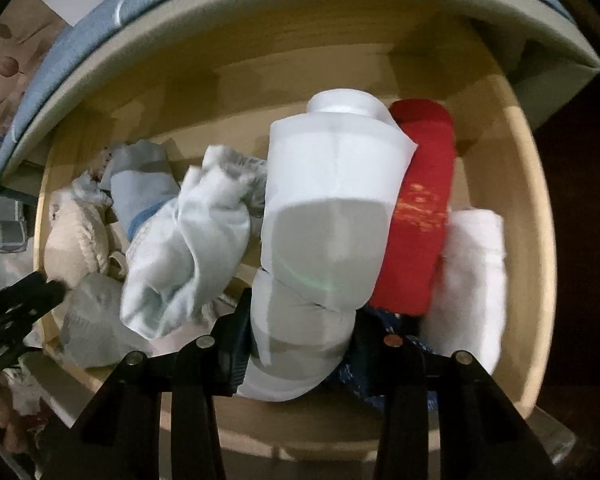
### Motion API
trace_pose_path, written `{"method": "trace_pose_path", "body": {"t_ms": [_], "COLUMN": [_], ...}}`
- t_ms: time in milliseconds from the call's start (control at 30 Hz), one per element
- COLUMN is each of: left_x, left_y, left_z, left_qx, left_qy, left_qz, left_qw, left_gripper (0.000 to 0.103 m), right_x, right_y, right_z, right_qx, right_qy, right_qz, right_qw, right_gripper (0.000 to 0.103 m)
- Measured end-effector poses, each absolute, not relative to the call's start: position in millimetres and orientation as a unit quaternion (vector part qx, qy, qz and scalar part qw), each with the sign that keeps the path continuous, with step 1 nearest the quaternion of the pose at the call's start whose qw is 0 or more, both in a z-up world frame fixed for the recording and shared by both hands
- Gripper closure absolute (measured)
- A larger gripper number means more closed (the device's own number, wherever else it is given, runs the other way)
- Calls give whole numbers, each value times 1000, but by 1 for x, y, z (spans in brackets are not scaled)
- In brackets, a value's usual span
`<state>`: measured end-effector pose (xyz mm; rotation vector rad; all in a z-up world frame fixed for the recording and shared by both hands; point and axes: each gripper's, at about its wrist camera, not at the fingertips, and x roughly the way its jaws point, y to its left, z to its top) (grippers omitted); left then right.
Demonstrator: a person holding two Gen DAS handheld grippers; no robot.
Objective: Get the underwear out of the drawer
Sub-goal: 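Lower the left gripper onto the beige rolled underwear and close it, then lift the beige underwear out of the drawer with the left gripper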
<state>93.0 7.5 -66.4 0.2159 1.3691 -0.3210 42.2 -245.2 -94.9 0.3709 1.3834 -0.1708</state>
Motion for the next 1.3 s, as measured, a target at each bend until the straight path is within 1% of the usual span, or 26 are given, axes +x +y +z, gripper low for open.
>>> {"method": "trace_pose_path", "body": {"t_ms": [167,333,567,833,1067,1300], "left_x": [98,99,109,114,111,101], "left_y": [3,-6,-8,-9,-4,-6], "left_z": [-75,-81,-96,-105,-101,-89], "left_qx": [86,92,80,80,80,95], "left_qy": [635,633,653,665,660,645], "left_qz": [-142,-136,-128,-120,-117,-123], "left_qw": [754,757,742,733,738,748], "left_gripper": [44,41,36,36,44,46], "right_x": [31,25,20,15,17,23], "right_y": [-245,-248,-258,-256,-254,-242], "right_z": [-89,-90,-96,-96,-95,-95], "right_qx": [169,173,159,159,147,127], "right_qy": [629,624,616,608,608,608], "right_qz": [-72,-64,-53,-47,-46,-44], "right_qw": [756,759,770,777,779,783], "right_gripper": [66,66,64,62,62,62]}}
